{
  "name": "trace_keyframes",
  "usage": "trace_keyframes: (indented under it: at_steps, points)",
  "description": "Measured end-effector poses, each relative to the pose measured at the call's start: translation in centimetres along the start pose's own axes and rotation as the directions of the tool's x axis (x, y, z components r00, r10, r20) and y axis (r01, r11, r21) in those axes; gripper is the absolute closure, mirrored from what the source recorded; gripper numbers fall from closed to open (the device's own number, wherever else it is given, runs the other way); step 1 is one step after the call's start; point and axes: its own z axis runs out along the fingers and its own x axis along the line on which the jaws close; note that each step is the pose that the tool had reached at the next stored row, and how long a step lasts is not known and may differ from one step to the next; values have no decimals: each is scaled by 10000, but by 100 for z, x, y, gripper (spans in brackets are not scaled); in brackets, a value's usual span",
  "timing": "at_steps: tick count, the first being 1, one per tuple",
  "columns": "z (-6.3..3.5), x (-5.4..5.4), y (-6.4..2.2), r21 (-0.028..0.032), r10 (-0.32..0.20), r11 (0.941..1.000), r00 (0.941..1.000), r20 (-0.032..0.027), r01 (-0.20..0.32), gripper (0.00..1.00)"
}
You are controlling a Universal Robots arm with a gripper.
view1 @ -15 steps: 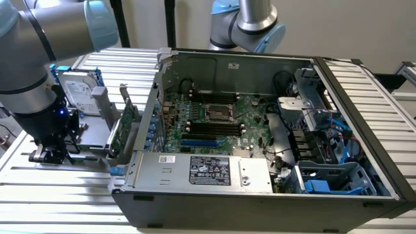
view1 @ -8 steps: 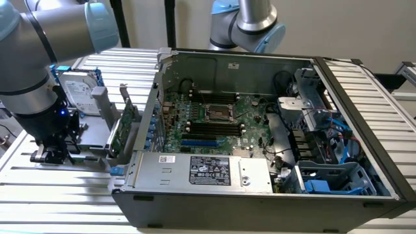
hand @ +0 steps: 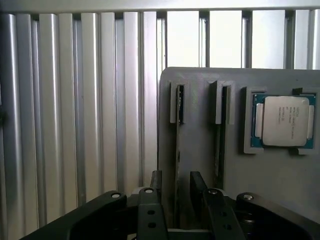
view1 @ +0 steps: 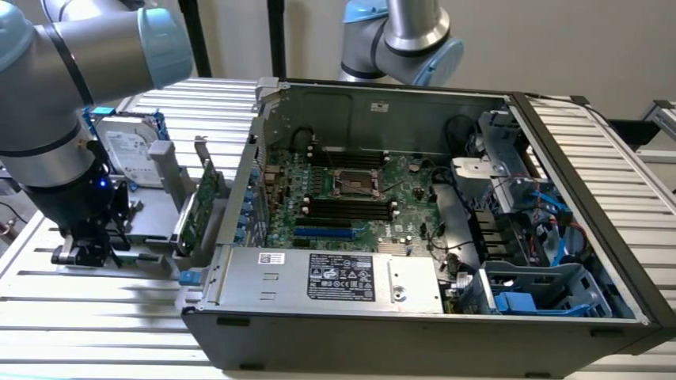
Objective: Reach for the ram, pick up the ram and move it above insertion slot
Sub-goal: 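Pick up the ram and move it above insertion slot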
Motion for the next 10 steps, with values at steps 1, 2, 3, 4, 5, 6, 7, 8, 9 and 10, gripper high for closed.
trace_keyframes:
  at_steps: [1,2,3,4,5,6,7,8,9,10]
  points:
    - [6,0,3,0,-17,10000,10000,-1,17,64]
    - [12,-1,4,1,-30,10000,10000,-1,30,64]
    - [18,-2,6,3,-39,10000,10000,0,39,64]
    - [24,-3,5,3,-46,10000,10000,0,46,64]
    - [30,-5,5,3,-48,10000,10000,0,48,64]
    - [34,-6,6,2,-50,10000,10000,-1,50,64]
    - [38,-8,6,1,-50,10000,10000,-2,50,64]
    - [42,-11,5,2,-50,10000,10000,-1,50,64]
    - [47,-12,5,2,-50,10000,10000,-1,50,64]
    - [50,-13,6,1,-50,10000,10000,-1,50,64]
